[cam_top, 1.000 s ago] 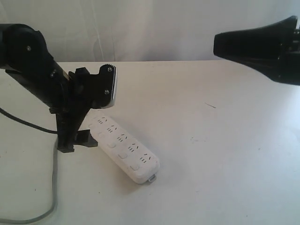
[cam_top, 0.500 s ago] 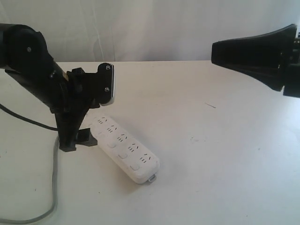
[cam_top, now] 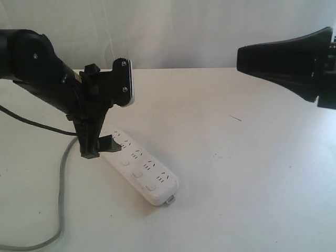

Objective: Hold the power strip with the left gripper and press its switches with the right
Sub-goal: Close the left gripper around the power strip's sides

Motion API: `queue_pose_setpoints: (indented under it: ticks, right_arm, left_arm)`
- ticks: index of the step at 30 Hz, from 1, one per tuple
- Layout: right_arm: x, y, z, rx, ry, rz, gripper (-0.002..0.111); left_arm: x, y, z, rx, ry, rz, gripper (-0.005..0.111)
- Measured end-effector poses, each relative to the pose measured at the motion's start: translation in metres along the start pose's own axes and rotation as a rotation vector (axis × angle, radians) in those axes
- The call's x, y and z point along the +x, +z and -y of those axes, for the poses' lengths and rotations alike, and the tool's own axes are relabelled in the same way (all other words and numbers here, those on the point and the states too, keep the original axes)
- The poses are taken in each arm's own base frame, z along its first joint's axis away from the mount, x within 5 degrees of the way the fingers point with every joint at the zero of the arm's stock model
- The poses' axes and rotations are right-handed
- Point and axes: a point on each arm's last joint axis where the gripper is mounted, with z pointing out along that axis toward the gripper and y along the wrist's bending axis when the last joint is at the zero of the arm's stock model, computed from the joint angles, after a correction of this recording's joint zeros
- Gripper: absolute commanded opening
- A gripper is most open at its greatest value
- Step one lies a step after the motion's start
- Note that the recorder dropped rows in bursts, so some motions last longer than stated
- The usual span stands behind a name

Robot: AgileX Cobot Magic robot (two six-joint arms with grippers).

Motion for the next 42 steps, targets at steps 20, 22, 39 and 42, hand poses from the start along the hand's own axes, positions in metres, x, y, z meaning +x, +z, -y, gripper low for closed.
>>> queue_pose_setpoints:
  ticks: [20, 22, 39, 42]
  right_arm:
    - [0.0, 0.0, -0.001, -0.008, 0.0, -0.003, 0.0]
    - [0.0, 0.0, -0.001, -0.008, 0.0, -0.003, 0.0]
    - [0.002, 0.0, -0.005, -0.056, 0.0, -0.019, 0.0]
    - [0.002, 0.0, -0.007, -0.074, 0.002, -0.026, 0.0]
  left_arm:
    - [-0.01, 0.002, -0.011, -0.103, -0.166, 0.119, 0.105]
    - [-0.004, 0.013, 0.0, 0.012, -0.016, 0.055, 0.105]
    - [0.009, 0.051, 0.008, 0.192, 0.501, -0.039, 0.105]
    - [0.011, 0.062, 0.01, 0.222, 0.508, -0.043, 0.105]
